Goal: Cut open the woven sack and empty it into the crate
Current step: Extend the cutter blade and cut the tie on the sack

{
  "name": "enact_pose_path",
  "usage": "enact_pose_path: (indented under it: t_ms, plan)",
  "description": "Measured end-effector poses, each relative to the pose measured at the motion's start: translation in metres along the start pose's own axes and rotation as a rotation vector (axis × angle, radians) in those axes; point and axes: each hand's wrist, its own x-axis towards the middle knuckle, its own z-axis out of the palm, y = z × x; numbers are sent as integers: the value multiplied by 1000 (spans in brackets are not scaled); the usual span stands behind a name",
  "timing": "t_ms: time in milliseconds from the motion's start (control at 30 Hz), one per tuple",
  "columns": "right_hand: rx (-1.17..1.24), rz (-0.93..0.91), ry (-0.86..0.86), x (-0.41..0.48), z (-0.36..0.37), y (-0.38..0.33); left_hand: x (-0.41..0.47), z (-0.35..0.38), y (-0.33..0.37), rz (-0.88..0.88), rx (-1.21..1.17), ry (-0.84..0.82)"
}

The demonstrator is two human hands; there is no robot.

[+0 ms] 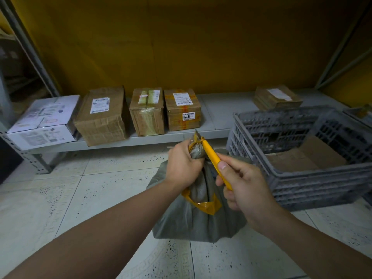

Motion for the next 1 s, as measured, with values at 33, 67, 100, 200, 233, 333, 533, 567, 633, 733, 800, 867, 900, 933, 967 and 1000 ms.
enact_pose_path:
  t_ms: [33, 67, 100, 200, 233, 333, 533, 567, 633, 733, 800, 867, 900, 933, 967, 1000]
  plan:
    - [-20, -23, -4, -1, 1, 0, 4, 0, -4, -91, -33, 2]
    - [-50, -63, -14, -3, 3, -2, 7, -1, -8, -196, -91, 25]
    - [-73, -110, -26, -6, 5, -5, 9, -2, -15, -295, -143, 54]
    - [-17, -150, -40, -6, 4, -18, 7, -10, -32, -331, -152, 31]
    - [12, -128, -34, -5, 3, -21, 6, -11, -34, -313, -170, 9]
    - [20, -86, -18, -3, 1, -25, 2, -11, -26, -313, -274, -1]
    - [-26, 22, 52, 7, 3, -18, 4, -11, -18, -346, -415, -31]
    - [-23, 33, 69, 9, 2, -17, 3, -11, -19, -346, -421, -35]
    - [-24, 13, 86, 10, 0, -16, 3, -12, -19, -338, -415, -48]
    - [-158, -66, 104, 14, -5, -12, 4, -13, -17, -285, -365, -76]
    - [-138, -30, 94, 16, -6, -11, 5, -15, -17, -253, -351, -91]
    - [-63, 22, 49, 15, -3, -13, 6, -14, -16, -224, -329, -92]
    - [-49, 30, 35, 14, -2, -15, 5, -14, -15, -205, -311, -89]
    - [-52, 29, 32, 13, 0, -16, 5, -14, -15, -184, -292, -88]
    - [-69, 17, 34, 13, 1, -16, 4, -13, -15, -167, -278, -92]
    - [-91, 3, 33, 14, 1, -16, 4, -13, -16, -159, -267, -98]
